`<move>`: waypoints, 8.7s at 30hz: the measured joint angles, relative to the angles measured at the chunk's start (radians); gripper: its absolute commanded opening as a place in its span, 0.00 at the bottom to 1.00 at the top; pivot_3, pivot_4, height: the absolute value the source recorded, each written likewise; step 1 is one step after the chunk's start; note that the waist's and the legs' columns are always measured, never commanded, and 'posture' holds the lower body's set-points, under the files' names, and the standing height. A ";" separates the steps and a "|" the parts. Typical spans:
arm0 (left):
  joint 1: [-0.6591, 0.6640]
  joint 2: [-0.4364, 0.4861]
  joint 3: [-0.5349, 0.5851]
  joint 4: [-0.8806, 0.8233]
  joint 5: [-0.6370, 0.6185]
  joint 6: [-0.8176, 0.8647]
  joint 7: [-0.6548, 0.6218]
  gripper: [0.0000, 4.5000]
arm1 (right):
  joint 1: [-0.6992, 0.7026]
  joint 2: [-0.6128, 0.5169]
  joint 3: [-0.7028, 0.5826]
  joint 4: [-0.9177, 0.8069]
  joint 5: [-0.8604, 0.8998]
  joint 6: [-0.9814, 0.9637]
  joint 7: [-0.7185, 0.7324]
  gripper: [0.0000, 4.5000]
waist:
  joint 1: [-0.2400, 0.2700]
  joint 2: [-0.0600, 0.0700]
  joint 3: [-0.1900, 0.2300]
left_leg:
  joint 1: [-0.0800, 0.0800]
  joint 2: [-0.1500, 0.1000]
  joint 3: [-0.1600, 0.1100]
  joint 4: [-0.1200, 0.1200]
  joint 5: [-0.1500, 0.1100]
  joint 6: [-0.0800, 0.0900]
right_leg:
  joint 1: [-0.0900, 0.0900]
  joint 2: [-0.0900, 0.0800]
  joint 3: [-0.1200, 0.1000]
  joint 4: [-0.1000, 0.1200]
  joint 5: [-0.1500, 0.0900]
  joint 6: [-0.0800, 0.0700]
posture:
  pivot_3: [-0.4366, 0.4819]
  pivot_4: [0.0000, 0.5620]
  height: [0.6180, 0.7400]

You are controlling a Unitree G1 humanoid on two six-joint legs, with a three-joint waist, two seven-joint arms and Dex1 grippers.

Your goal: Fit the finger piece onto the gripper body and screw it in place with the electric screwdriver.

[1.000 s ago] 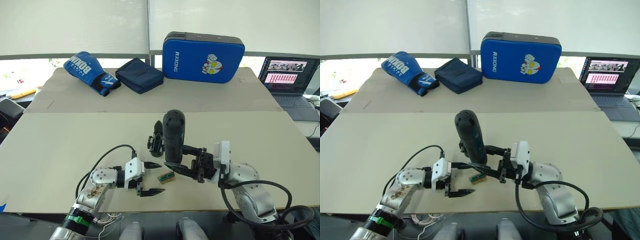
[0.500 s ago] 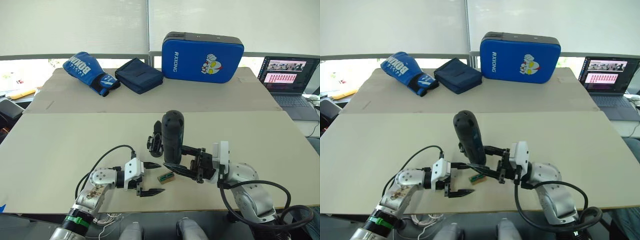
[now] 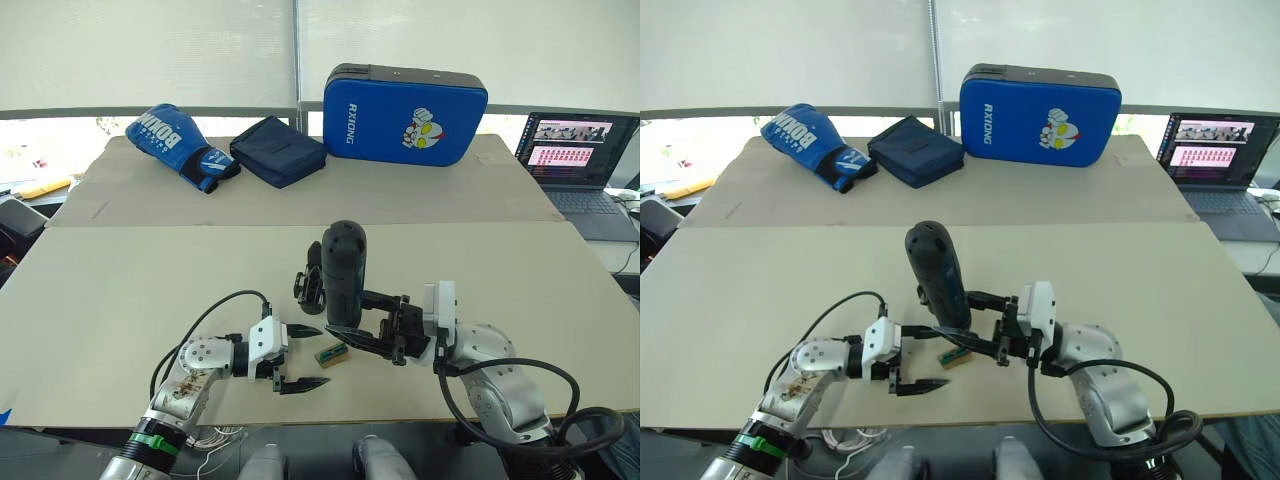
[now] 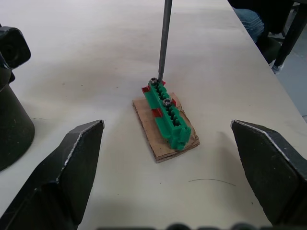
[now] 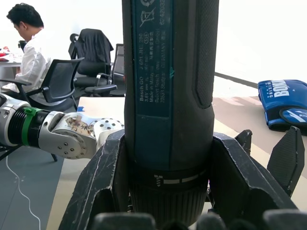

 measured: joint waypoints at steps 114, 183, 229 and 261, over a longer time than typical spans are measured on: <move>0.001 -0.004 -0.003 0.022 -0.001 -0.039 0.004 1.00 | -0.013 0.000 -0.002 0.024 0.016 0.022 -0.019 0.42 | -0.001 0.002 -0.002 | 0.001 0.000 0.000 0.000 0.000 0.000 | 0.001 0.000 0.000 0.000 0.000 0.000 | 0.48 0.27 1.00; -0.075 0.113 0.346 0.002 -0.345 0.241 0.015 1.00 | -0.497 0.140 -0.076 0.216 0.104 0.222 -0.154 0.42 | -0.023 0.001 0.001 | -0.003 0.000 -0.003 -0.002 0.000 0.000 | -0.004 0.000 -0.001 0.000 0.000 -0.001 | 0.48 0.27 1.00; -0.105 0.048 0.275 0.133 -0.226 0.111 -0.015 1.00 | -0.523 0.236 -0.019 0.308 0.016 0.198 -0.113 0.42 | -0.026 0.001 0.001 | -0.003 0.000 -0.003 -0.002 0.000 0.000 | -0.005 -0.001 -0.002 0.000 0.001 -0.001 | 0.48 0.27 1.00; -0.088 0.047 0.256 0.095 -0.226 0.129 0.004 1.00 | -0.497 0.208 -0.005 0.307 0.017 0.198 -0.104 0.42 | -0.026 0.001 0.001 | -0.003 0.000 -0.003 -0.002 0.000 0.000 | -0.005 -0.001 -0.002 0.000 0.001 -0.001 | 0.48 0.27 1.00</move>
